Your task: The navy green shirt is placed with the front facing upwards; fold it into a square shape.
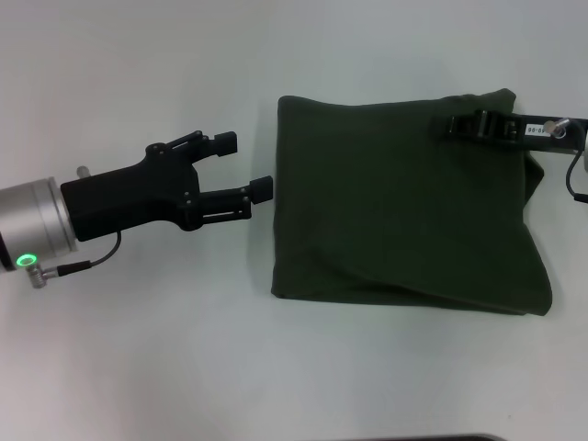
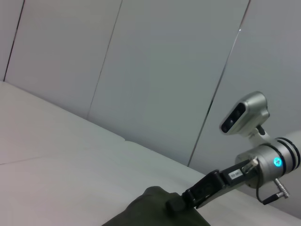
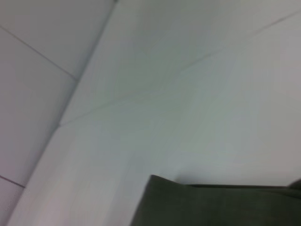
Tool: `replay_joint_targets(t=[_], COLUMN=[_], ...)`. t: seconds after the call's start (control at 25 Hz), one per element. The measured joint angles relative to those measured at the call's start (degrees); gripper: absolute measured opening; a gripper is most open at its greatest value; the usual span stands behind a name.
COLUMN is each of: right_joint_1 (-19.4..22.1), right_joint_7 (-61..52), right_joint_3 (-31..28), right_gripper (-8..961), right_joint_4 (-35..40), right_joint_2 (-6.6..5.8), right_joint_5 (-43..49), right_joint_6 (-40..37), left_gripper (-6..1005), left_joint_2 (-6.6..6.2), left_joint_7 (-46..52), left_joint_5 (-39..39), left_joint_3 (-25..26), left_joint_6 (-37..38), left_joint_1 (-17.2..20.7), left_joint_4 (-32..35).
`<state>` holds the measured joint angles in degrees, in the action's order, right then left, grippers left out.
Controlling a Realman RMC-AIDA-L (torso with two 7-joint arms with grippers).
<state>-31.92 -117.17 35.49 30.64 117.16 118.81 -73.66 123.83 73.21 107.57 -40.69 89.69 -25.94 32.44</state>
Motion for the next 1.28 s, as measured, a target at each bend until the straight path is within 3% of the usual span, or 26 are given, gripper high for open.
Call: replay_joint_targets(t=[0.4,0.64,0.88,0.96,1.28], right_joint_1=[3.12,7.44,11.84,13.05,15.15], right_joint_7=[3.82,15.55,27.05,30.88,36.15], right_joint_3=[-0.27,-2.88,-7.02,-8.82,-10.26], right_gripper=[33,33,126,367,546], right_joint_4=[0.49,0.0,-0.24,-0.55,-0.49], right_joint_2=[-0.54,0.06,0.11,0.14,-1.01], right_joint_5=[-2.31,-8.69,-12.55,-13.03,-12.52], right_joint_6=[-6.24,-10.22,-14.91,-16.28,-20.49], left_gripper=[944,944,945,945,945], left_joint_2=[-0.1,-0.83,-1.01,-0.7,-0.02], left_joint_7=[0.32,0.65,2.6,3.38,6.6], left_joint_5=[0.17,0.06,-0.15,-0.15,0.11], left_joint_3=[-0.16,0.07,3.07,3.49,2.5], left_joint_6=[1.49,7.2,11.13,11.77,12.75], left_joint_1=[0.26,0.37,0.44,0.36,-0.24], left_joint_4=[-0.02,-0.02,-0.09,-0.1,-0.43])
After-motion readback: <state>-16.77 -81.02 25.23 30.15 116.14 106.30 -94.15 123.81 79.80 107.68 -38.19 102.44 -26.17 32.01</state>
